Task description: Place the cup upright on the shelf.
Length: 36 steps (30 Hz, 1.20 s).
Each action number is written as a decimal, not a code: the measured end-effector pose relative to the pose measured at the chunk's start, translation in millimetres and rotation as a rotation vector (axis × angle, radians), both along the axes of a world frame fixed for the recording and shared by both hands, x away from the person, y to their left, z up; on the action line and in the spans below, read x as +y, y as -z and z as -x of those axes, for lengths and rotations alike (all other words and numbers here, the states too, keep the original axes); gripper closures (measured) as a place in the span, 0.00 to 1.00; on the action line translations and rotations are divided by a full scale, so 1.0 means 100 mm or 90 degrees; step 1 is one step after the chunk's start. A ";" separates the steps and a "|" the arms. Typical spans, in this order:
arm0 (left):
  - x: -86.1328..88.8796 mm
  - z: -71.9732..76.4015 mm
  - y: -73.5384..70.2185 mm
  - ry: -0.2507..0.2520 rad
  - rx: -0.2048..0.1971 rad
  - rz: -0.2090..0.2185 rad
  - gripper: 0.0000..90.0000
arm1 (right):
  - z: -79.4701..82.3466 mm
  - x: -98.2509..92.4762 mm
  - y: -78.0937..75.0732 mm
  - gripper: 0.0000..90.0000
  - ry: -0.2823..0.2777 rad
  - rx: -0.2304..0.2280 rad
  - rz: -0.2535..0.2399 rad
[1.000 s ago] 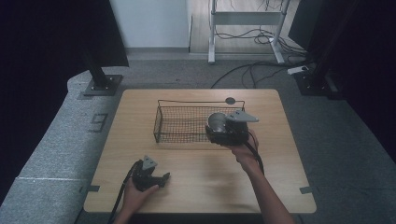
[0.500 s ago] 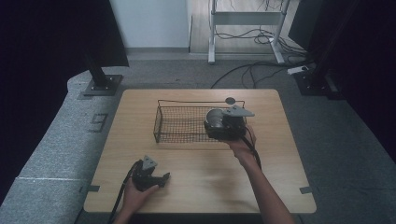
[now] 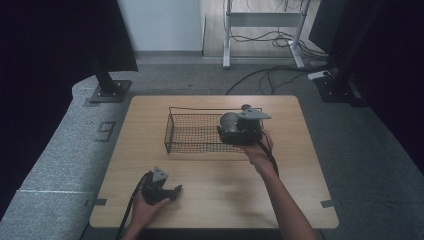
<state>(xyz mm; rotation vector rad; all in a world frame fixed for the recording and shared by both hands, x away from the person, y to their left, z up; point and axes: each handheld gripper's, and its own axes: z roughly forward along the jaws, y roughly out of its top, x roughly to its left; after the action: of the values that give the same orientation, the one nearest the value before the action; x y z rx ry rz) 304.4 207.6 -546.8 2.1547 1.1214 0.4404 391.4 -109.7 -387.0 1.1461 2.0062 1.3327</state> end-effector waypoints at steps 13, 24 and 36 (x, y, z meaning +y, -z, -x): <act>0.00 0.00 0.00 0.000 0.000 0.001 0.18 | -0.16 0.01 0.04 0.16 0.016 0.009 0.007; 0.00 0.00 0.00 0.000 0.000 0.001 0.18 | -0.30 -0.01 0.07 0.16 0.028 0.021 0.011; 0.00 0.00 0.00 0.000 -0.001 0.000 0.18 | -0.46 0.06 0.11 0.16 0.032 0.035 0.016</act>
<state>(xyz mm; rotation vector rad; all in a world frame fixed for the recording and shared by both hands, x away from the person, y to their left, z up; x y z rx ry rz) 304.5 207.8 -546.8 2.1540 1.1204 0.4412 437.9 -103.2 -397.9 1.2256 2.0128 1.2597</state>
